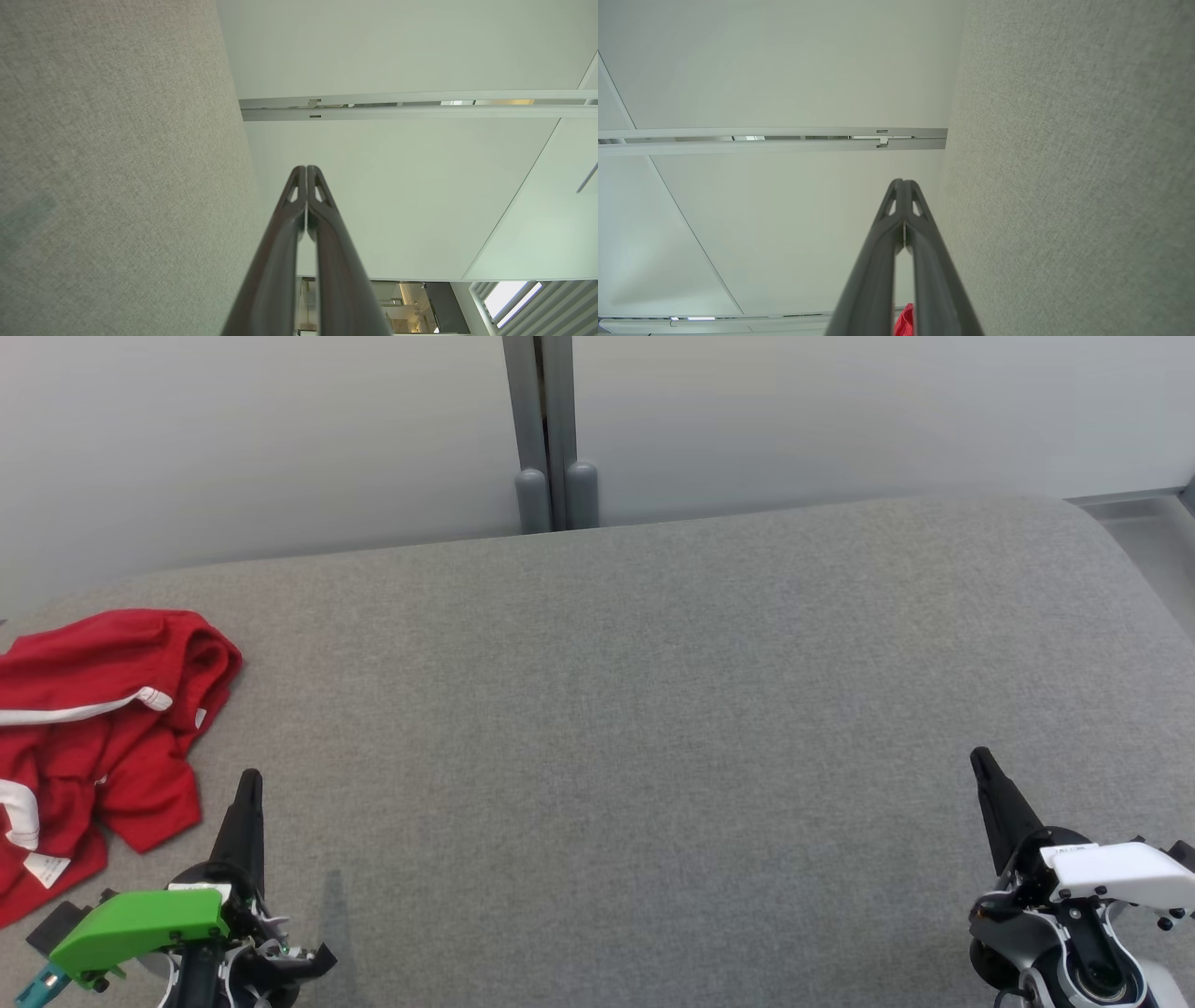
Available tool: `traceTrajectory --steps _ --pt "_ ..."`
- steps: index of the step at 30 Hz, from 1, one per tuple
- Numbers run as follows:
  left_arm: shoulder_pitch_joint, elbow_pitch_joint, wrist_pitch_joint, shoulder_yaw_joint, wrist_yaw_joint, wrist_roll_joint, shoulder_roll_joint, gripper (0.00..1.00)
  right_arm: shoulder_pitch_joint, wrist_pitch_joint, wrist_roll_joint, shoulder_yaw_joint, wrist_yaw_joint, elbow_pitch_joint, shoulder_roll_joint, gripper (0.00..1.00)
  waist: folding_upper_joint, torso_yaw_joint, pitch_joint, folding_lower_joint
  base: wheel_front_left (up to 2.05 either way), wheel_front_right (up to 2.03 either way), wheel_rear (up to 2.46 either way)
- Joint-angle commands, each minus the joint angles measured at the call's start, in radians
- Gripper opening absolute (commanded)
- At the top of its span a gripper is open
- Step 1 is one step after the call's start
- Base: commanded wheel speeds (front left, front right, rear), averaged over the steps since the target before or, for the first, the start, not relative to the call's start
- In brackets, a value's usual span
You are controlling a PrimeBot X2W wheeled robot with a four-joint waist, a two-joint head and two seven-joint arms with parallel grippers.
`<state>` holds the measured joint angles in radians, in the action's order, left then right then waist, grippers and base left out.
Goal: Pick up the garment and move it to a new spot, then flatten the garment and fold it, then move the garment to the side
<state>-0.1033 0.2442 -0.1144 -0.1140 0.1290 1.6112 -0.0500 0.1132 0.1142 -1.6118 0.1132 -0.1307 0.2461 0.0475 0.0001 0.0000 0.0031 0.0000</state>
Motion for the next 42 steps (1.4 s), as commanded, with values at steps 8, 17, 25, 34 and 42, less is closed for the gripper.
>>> traceTrajectory --steps 8,17,25,34,42 --pt "0.006 0.013 0.001 0.001 0.000 -0.001 0.002 1.00 -0.004 -0.001 0.001 0.000 0.000 0.011 -0.004 1.00 -0.0001 0.000 0.000 0.0000 0.00 0.00 0.00" --pt "-0.005 0.043 0.042 0.022 -0.001 -0.110 -0.014 1.00 -0.003 -0.041 0.098 -0.023 0.000 0.013 0.019 1.00 -0.0001 0.000 0.003 0.0000 0.00 0.00 0.00" --pt "-0.017 0.045 0.079 0.039 -0.001 -0.303 -0.016 1.00 0.011 -0.079 0.284 -0.029 0.000 0.006 0.023 1.00 -0.0001 0.003 0.008 0.0000 0.00 0.00 0.00" --pt "-0.030 0.050 0.117 0.070 -0.013 -0.499 -0.025 1.00 0.021 -0.116 0.470 -0.015 0.000 0.002 0.014 1.00 -0.0001 0.009 0.015 0.0000 0.00 0.00 0.00" --pt "-0.033 0.056 0.148 0.103 -0.054 -0.647 -0.041 1.00 0.022 -0.147 0.625 -0.007 0.000 0.005 0.009 1.00 -0.0001 0.012 0.016 0.0000 0.00 0.00 0.00"
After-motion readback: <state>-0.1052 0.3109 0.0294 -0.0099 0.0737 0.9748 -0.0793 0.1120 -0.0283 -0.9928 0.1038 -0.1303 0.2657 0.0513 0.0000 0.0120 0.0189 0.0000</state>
